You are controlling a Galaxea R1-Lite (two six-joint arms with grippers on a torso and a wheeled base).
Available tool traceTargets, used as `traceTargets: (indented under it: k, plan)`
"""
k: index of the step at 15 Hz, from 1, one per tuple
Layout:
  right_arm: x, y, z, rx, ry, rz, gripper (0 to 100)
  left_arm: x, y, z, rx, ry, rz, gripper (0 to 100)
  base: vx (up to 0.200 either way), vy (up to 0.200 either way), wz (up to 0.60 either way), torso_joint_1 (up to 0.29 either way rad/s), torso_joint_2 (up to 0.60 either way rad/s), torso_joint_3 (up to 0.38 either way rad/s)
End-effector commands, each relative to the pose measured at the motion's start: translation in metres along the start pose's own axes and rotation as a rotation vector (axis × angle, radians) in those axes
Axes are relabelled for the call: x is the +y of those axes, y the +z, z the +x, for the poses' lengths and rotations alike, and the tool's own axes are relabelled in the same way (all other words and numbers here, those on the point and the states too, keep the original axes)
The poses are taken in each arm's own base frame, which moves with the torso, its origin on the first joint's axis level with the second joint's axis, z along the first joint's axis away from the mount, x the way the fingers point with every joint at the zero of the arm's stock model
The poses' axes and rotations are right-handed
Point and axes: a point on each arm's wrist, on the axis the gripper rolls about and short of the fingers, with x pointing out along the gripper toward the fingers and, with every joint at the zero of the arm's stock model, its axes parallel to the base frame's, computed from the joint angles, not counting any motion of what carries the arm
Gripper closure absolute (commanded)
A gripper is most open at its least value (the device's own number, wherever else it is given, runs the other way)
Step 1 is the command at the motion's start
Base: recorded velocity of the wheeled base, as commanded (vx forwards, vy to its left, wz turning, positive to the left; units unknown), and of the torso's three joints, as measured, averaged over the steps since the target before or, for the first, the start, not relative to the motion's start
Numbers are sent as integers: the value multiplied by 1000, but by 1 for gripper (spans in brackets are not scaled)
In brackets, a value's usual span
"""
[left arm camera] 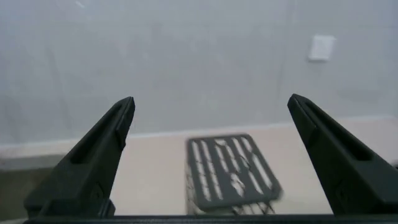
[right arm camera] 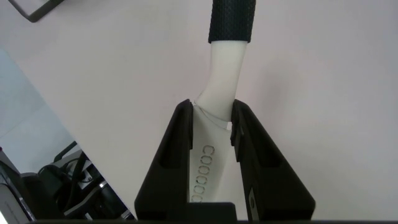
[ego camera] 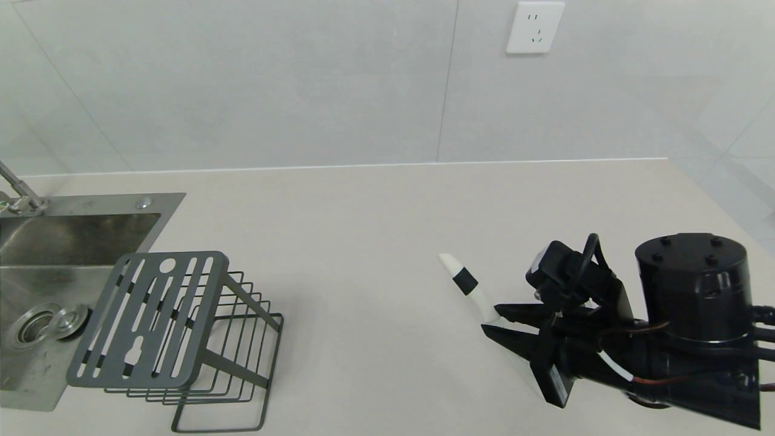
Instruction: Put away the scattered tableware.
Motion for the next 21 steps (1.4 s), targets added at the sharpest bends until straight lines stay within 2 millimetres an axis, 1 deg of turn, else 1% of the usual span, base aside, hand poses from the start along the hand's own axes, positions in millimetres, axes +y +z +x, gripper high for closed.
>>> traceTargets:
  k: [1,2,3,5,6,7,8,9,10,11,12,13,15,16,17,21]
  plan:
    - [-1,3,0,-11,-3,-1,100,0,2,3,59,-197,-53,0,0,0,0,0,0,0]
    - [-1,5,0,-17,-4,-3,100,0,4,4,66,-239,-61,0,0,0,0,0,0,0]
    - [-1,7,0,-25,-4,-4,100,-1,9,9,84,-301,-105,0,0,0,0,0,0,0]
    - [-1,8,-1,-28,-3,-4,100,-1,22,17,107,-367,-191,0,0,0,0,0,0,0]
    - [-1,8,-1,-28,-3,-4,100,-1,29,22,132,-453,-261,0,0,0,0,0,0,0]
    - [0,8,0,-29,0,-6,100,-1,39,27,162,-562,-376,0,0,0,0,0,0,0]
    - [1,8,0,-29,2,-7,100,0,46,34,195,-599,-495,0,0,0,0,0,0,0]
    - [1,8,0,-29,4,-8,100,1,49,46,230,-599,-582,0,0,0,0,0,0,0]
    - [1,8,0,-29,4,-8,100,4,48,63,259,-590,-611,0,0,0,0,0,0,0]
    - [1,8,0,-29,4,-8,100,6,45,72,283,-580,-622,0,0,0,0,0,0,0]
    - [1,9,-1,-32,3,-8,100,9,40,94,324,-563,-641,0,0,0,0,0,0,0]
    - [1,9,-1,-32,3,-8,100,12,34,108,355,-548,-650,0,0,0,0,0,0,0]
    - [1,8,-3,-35,1,-8,100,17,16,132,431,-496,-621,0,0,0,0,0,0,0]
    - [1,8,-3,-35,2,-8,100,18,12,137,446,-480,-613,0,0,0,0,0,0,0]
    - [1,9,-3,-37,1,-8,100,19,4,148,469,-443,-568,0,0,0,0,0,0,0]
    - [1,9,-2,-34,1,-8,100,7,-3,162,483,-473,-463,0,0,0,0,0,0,0]
